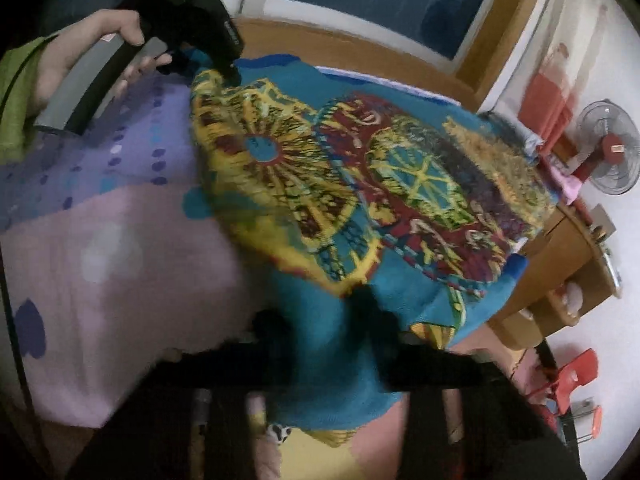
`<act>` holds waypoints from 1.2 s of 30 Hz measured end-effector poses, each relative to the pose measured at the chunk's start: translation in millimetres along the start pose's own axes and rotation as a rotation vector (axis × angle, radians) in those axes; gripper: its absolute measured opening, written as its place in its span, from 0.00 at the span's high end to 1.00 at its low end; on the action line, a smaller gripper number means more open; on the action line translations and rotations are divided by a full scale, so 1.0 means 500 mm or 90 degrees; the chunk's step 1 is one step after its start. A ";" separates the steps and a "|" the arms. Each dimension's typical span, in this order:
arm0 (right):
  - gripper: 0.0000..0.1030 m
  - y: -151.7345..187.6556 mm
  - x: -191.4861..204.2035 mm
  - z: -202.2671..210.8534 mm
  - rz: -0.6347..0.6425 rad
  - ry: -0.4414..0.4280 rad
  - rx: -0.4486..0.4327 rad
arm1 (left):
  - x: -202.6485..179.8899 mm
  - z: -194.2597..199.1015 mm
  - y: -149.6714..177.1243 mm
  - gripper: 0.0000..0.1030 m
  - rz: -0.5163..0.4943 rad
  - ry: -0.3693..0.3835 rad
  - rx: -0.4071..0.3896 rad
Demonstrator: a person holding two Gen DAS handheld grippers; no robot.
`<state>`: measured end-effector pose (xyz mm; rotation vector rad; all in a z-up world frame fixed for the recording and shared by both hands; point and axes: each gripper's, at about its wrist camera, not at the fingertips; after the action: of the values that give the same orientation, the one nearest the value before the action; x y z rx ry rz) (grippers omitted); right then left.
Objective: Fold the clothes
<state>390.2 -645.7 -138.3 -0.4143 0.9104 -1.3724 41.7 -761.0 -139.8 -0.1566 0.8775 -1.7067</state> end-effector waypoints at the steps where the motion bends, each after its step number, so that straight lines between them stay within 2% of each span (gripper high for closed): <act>1: 0.94 -0.002 0.005 0.003 0.007 -0.001 -0.002 | 0.009 0.004 0.000 0.95 0.014 -0.002 -0.002; 3: 0.95 -0.009 0.012 0.015 0.016 -0.015 -0.008 | 0.022 0.019 0.000 0.95 0.031 -0.006 -0.013; 9: 0.95 -0.054 0.000 0.092 -0.002 -0.113 -0.039 | 0.054 0.112 0.002 0.95 0.049 -0.024 -0.067; 12: 0.96 -0.056 -0.008 0.120 -0.034 -0.193 -0.030 | 0.080 0.163 0.018 0.95 0.061 -0.028 -0.075; 14: 0.96 -0.053 -0.009 0.139 -0.050 -0.247 -0.022 | 0.084 0.193 0.034 0.95 0.053 -0.041 -0.078; 19: 0.96 -0.054 -0.061 0.142 -0.096 -0.285 -0.026 | 0.058 0.218 0.042 0.95 -0.004 -0.063 -0.088; 24: 0.96 -0.056 -0.115 0.143 -0.142 -0.318 -0.030 | -0.037 0.221 -0.002 0.95 -0.068 -0.047 -0.117; 29: 0.96 -0.099 -0.237 0.126 -0.192 -0.326 -0.067 | -0.159 0.212 -0.083 0.95 -0.125 -0.018 -0.135; 32: 0.96 -0.127 -0.325 0.100 -0.217 -0.312 -0.088 | -0.248 0.185 -0.133 0.95 -0.165 -0.010 -0.141; 36: 0.96 -0.143 -0.437 0.048 -0.243 -0.286 -0.096 | -0.342 0.133 -0.176 0.95 -0.185 0.001 -0.133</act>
<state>374.8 -458.5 -3.9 -1.0086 0.5783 -1.4707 65.9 -635.6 18.4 -0.4417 1.0746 -1.8786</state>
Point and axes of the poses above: each gripper's, at about its wrist camera, not at the fingertips, and z roughly against the way its jaws point, x to its left, y to its underside, and after that the axes turned 12 degrees about -x, right-handed
